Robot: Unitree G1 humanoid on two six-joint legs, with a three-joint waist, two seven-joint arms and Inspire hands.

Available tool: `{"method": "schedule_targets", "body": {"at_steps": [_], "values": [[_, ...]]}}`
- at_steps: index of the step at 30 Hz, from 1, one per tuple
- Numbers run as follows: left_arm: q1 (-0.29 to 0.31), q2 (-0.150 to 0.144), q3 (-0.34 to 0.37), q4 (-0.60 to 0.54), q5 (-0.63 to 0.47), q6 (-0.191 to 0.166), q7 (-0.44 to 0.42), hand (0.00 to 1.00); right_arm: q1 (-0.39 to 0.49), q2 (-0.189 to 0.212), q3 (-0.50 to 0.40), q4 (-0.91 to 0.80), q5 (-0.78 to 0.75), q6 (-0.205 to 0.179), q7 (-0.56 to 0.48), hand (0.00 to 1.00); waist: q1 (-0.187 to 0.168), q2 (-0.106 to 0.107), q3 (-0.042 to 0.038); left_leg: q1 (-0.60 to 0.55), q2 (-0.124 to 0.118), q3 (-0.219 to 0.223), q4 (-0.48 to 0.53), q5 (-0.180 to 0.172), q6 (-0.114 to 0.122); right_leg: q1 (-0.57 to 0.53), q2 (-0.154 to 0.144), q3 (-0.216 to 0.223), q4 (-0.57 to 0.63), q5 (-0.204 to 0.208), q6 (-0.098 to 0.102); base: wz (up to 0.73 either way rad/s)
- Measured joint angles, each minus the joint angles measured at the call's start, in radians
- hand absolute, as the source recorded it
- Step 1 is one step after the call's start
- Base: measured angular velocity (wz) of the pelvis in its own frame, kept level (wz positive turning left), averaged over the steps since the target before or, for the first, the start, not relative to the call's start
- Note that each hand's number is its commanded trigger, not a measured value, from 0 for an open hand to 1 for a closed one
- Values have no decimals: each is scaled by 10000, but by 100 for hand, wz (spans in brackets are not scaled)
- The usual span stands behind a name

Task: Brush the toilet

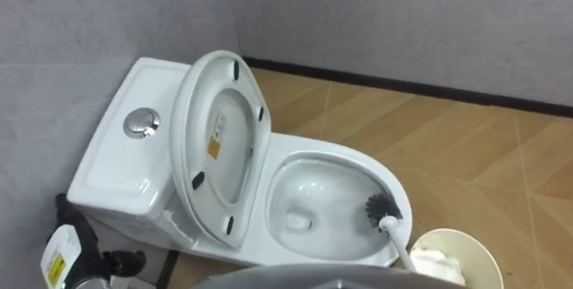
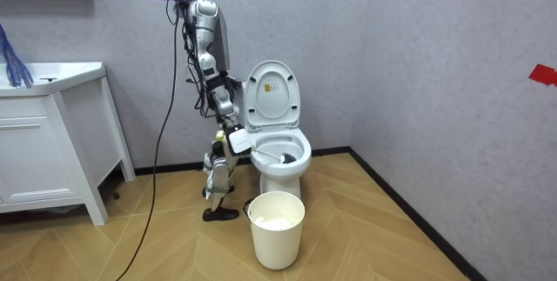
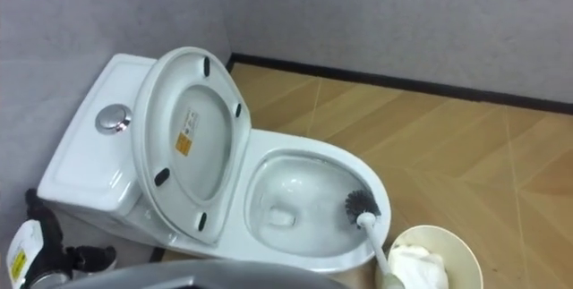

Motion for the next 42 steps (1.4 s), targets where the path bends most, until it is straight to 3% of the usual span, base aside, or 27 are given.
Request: {"method": "schedule_targets", "body": {"at_steps": [10, 12, 14, 19, 25, 26, 27, 28, 31, 32, 33, 34, 42], "values": [[-318, -73, 350, 1131, 9, 40, -152, 0, -543, 250, -157, 1013, 113, -245, -40, 100, -306, -5, -4, 146, 48, 469, 2, 0, -1, -19, 41, 344, 151, 6, -13, -7], [-579, -22, 356, 1662, -98, 487, -539, 0, -564, 293, -157, 1046, 296, -270, -39, 100, -431, 0, -1, 142, 47, 517, 1, -10, -13, -28, 37, 337, 150, 6, -12, 6], [-923, -45, 354, 2780, -456, 1492, -1412, 0, -609, 340, -157, 1095, 303, -342, -38, 100, -626, 43, 35, 115, 61, 524, 8, -83, -42, -46, 48, 376, 141, 12, 4, 0], [-842, -143, 403, 3381, -876, 2127, -2302, 0, -682, 430, -369, 1295, 418, -410, -109, 100, -737, 93, 67, 117, 20, 543, 11, -238, -9, -88, 66, 671, 135, 53, 94, 5], [-1261, -68, 629, 3815, -952, 2475, -2812, 0, -718, 405, -384, 1413, 1102, -431, -167, 100, -751, 155, 81, 55, -30, 744, 6, -252, 17, -223, 34, 976, 168, 87, 188, -5], [-1276, -82, 633, 3814, -956, 2524, -2956, 0, -696, 383, -383, 1411, 1304, -441, -166, 63, -760, 194, 79, 48, -9, 759, 10, -286, 73, -238, 46, 1013, 167, 87, 201, -3], [-1281, -87, 633, 3813, -956, 2538, -3029, 0, -677, 370, -382, 1408, 1441, -440, -166, 13, -768, 213, 77, 44, 2, 766, 13, -308, 108, -241, 52, 1018, 167, 85, 207, 0], [-1289, -121, 632, 3811, -956, 2564, -3100, 0, -630, 342, -382, 1378, 1542, -461, -163, 0, -772, 281, 75, 45, 7, 782, 9, -367, 183, -240, 71, 1019, 168, 80, 222, 0], [-1287, -210, 629, 3811, -957, 2625, -3270, 0, -611, 255, -382, 1381, 1801, -442, -147, 0, -774, 392, 81, 55, 22, 782, 2, -408, 223, -232, 43, 1037, 174, 80, 268, 0], [-1292, -240, 629, 3812, -956, 2623, -3270, 0, -612, 225, -388, 1383, 1882, -439, -146, 5, -774, 428, 82, 55, 17, 796, 3, -421, 244, -242, 44, 1110, 176, 82, 276, 0], [-1287, -252, 629, 3815, -957, 2623, -3270, 0, -614, 203, -396, 1383, 1920, -438, -152, 18, -776, 444, 81, 54, 13, 806, 3, -423, 248, -247, 41, 1128, 177, 85, 282, -5], [-1266, -259, 630, 3823, -956, 2623, -3270, 0, -619, 174, -429, 1383, 2099, -435, -167, 0, -780, 454, 81, 51, 6, 827, 3, -425, 252, -254, 33, 1148, 178, 85, 290, -4], [-1265, -266, 636, 4076, -956, 2620, -3380, 0, -614, 142, -693, 1398, 2962, -377, -248, 0, -810, 451, 82, 32, -23, 876, 6, -426, 255, -283, 10, 1173, 168, 71, 314, 0]]}}
